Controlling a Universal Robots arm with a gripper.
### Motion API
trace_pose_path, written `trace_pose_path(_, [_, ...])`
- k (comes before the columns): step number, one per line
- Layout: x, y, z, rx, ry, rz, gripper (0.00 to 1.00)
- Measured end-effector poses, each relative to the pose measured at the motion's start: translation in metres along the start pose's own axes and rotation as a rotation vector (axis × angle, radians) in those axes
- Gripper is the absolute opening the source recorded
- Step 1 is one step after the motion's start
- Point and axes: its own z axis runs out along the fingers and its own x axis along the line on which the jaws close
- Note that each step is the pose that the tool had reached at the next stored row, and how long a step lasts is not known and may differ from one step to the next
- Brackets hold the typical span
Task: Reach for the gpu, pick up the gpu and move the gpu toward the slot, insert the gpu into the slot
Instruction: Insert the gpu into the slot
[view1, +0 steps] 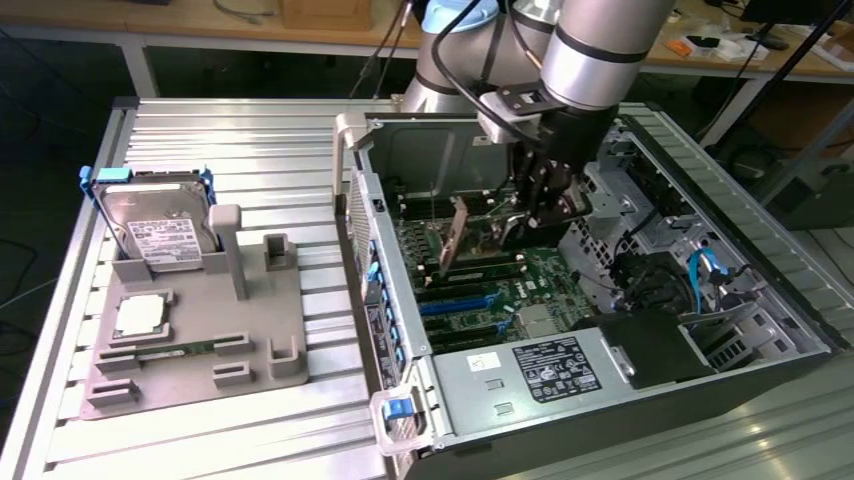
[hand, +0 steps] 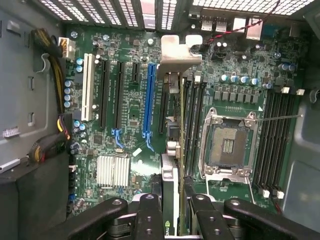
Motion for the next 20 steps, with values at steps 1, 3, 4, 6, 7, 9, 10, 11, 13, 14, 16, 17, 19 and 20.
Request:
trace_pose_path(1, [0.000,0.0006,0.0013,0.0000,0.0005,0.009,0.27])
trace_pose_path(3, [0.000,0.0015,0.0037,-0.0001,0.0015,0.026,0.27])
trace_pose_path(4, [0.000,0.0019,0.0047,-0.0001,0.0020,0.033,0.27])
trace_pose_path(6, [0.000,0.0058,0.0075,-0.0002,0.0029,0.045,0.27])
trace_pose_path(7, [0.000,0.0083,0.0077,-0.0003,0.0030,0.045,0.27])
trace_pose_path(9, [0.002,0.0109,0.0078,-0.0002,0.0028,0.045,0.27])
trace_pose_path(10, [0.004,0.0116,0.0079,-0.0002,0.0027,0.045,0.27])
trace_pose_path(11, [0.007,0.0118,0.0081,-0.0001,0.0027,0.045,0.27])
trace_pose_path(13, [0.009,0.0120,0.0081,-0.0002,0.0027,0.045,0.27])
trace_pose_path(14, [0.011,0.0122,0.0082,-0.0001,0.0027,0.045,0.27])
trace_pose_path(16, [0.012,0.0123,0.0084,-0.0002,0.0029,0.048,0.27])
trace_pose_path(17, [0.013,0.0124,0.0088,-0.0001,0.0031,0.053,0.27])
trace_pose_path(19, [0.013,0.0124,0.0094,-0.0003,0.0045,0.072,0.27])
trace_pose_path(20, [0.013,0.0124,0.0099,-0.0003,0.0051,0.082,0.27])
